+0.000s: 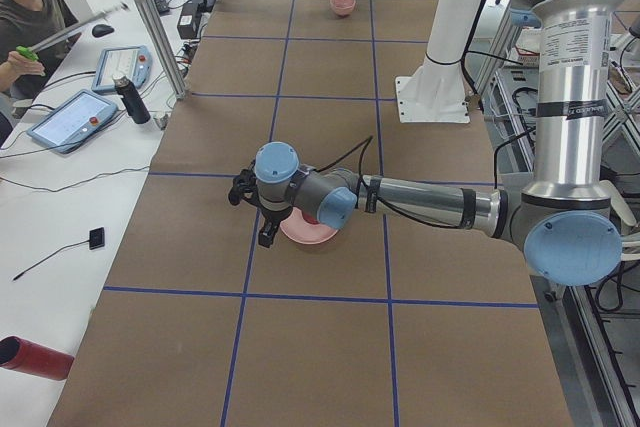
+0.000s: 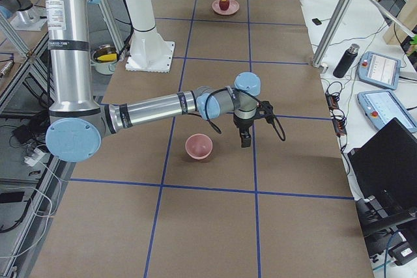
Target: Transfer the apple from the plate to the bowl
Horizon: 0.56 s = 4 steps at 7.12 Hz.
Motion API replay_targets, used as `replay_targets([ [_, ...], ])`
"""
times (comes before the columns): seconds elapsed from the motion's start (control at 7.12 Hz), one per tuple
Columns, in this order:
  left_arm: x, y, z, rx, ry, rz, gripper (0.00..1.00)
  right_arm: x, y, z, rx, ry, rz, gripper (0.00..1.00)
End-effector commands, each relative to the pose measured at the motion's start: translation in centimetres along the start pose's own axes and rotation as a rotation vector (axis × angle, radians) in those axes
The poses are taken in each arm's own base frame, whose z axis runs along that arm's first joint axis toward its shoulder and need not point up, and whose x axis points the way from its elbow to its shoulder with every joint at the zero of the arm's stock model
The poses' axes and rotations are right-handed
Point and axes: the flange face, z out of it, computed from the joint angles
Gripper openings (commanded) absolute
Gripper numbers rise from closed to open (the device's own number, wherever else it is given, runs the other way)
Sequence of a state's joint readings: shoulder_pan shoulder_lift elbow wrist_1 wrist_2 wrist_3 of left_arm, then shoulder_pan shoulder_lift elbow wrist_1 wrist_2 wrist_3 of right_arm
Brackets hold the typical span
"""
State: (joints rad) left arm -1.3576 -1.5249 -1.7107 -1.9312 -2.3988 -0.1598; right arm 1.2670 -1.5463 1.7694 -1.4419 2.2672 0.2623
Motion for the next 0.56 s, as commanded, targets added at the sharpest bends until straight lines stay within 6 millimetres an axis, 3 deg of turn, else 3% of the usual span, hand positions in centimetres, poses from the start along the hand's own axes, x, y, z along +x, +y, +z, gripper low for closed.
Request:
replay_targets([
  [0.0, -0.09, 0.22, 0.05, 0.001, 0.000, 0.007, 0.98, -0.03, -0.01, -0.03, 0.001, 0.000, 0.001, 1.00],
  [0.42, 0.05, 0.41, -0.09, 0.002, 0.012, 0.006, 0.98, 0.12, 0.08, 0.12, -0.003, -0.001, 0.004, 1.00],
])
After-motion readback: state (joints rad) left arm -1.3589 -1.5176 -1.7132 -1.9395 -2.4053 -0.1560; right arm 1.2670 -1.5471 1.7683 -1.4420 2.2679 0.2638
